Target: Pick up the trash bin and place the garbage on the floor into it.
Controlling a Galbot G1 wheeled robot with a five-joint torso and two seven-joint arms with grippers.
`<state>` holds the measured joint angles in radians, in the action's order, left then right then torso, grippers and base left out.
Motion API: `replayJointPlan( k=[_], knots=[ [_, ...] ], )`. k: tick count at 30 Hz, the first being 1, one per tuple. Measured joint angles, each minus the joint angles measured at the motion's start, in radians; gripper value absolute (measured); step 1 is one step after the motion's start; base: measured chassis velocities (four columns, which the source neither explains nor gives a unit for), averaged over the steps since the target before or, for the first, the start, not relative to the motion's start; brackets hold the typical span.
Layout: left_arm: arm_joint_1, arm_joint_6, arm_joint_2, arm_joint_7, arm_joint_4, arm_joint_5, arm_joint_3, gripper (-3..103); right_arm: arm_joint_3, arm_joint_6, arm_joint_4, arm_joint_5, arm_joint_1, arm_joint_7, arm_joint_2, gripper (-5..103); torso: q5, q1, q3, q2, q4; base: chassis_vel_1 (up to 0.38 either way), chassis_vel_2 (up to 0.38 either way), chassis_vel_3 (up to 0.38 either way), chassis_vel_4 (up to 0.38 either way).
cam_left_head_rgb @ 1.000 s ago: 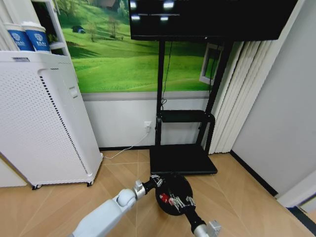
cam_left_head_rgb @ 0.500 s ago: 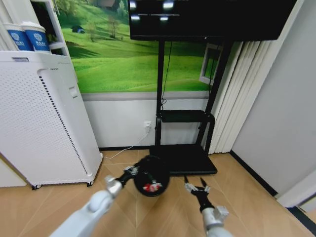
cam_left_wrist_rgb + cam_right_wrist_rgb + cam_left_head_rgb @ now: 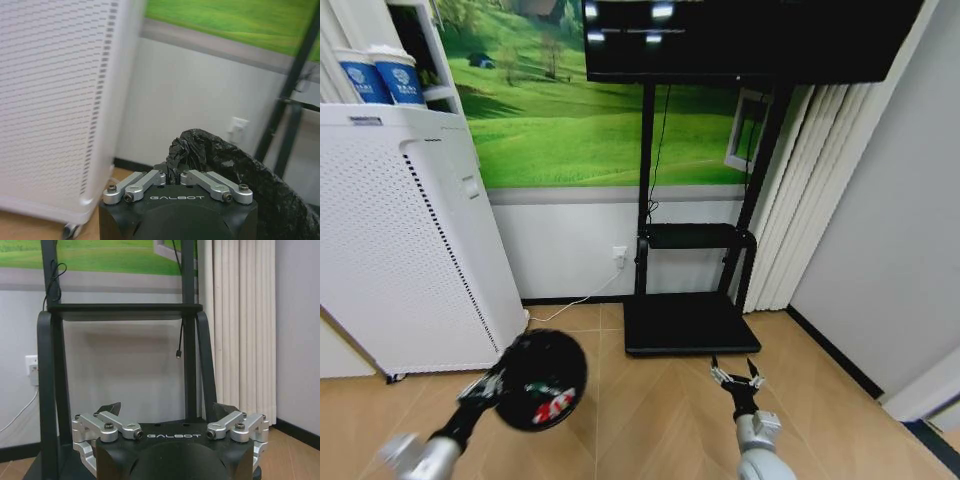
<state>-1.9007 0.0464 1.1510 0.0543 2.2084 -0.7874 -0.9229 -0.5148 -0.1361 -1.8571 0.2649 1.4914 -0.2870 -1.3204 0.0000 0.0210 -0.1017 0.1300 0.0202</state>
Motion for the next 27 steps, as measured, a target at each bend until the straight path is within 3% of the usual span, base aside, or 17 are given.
replayJointPlan(
  k=[4,6,7,8,10,14,20,27],
  knots=[
    [-0.016,0.012,0.019,-0.010,0.011,-0.009,-0.016,7,-0.002,-0.001,0.003,0.000,-0.004,0.000,0.000,100,-0.0002,0.000,0.000,0.000,0.0000,0.000,0.000,0.000,0.000],
    [-0.070,0.051,0.089,-0.076,0.056,-0.056,-0.083,7,-0.024,0.000,0.016,0.011,-0.022,0.001,0.000,100,0.0003,0.000,0.000,0.000,-0.0012,0.000,0.000,0.000,0.000],
    [-0.077,0.081,0.100,-0.114,0.068,-0.073,-0.117,7,-0.051,0.002,0.022,0.012,-0.022,0.004,-0.002,100,0.0000,0.000,0.000,0.000,0.0000,0.000,0.000,0.000,0.000],
    [-0.077,0.081,0.100,-0.114,0.068,-0.073,-0.117,7,-0.051,0.002,0.022,0.012,-0.022,0.004,-0.002,100,0.0000,0.000,0.000,0.000,0.0000,0.000,0.000,0.000,0.000],
    [-0.110,0.141,0.164,-0.190,0.087,-0.105,-0.206,7,-0.084,0.008,0.044,0.018,-0.041,0.010,0.001,100,0.0004,0.000,0.000,0.000,0.0002,0.000,0.000,0.000,0.000],
    [-0.188,0.201,0.277,-0.249,0.092,-0.118,-0.250,7,-0.117,0.006,0.080,0.055,-0.051,0.021,0.009,100,0.0000,0.000,0.000,0.000,-0.0006,0.000,0.000,0.000,0.000],
    [-0.234,0.204,0.319,-0.228,0.077,-0.109,-0.274,7,-0.127,0.004,0.103,0.086,-0.056,0.028,0.012,100,0.0002,0.000,0.000,0.000,-0.0002,0.000,0.000,0.000,0.000],
    [-0.298,0.169,0.336,-0.184,0.021,-0.078,-0.291,7,-0.128,0.004,0.124,0.105,-0.072,0.030,0.019,100,0.0001,0.000,0.000,0.000,-0.0005,0.000,0.000,0.000,0.000]
  ],
)
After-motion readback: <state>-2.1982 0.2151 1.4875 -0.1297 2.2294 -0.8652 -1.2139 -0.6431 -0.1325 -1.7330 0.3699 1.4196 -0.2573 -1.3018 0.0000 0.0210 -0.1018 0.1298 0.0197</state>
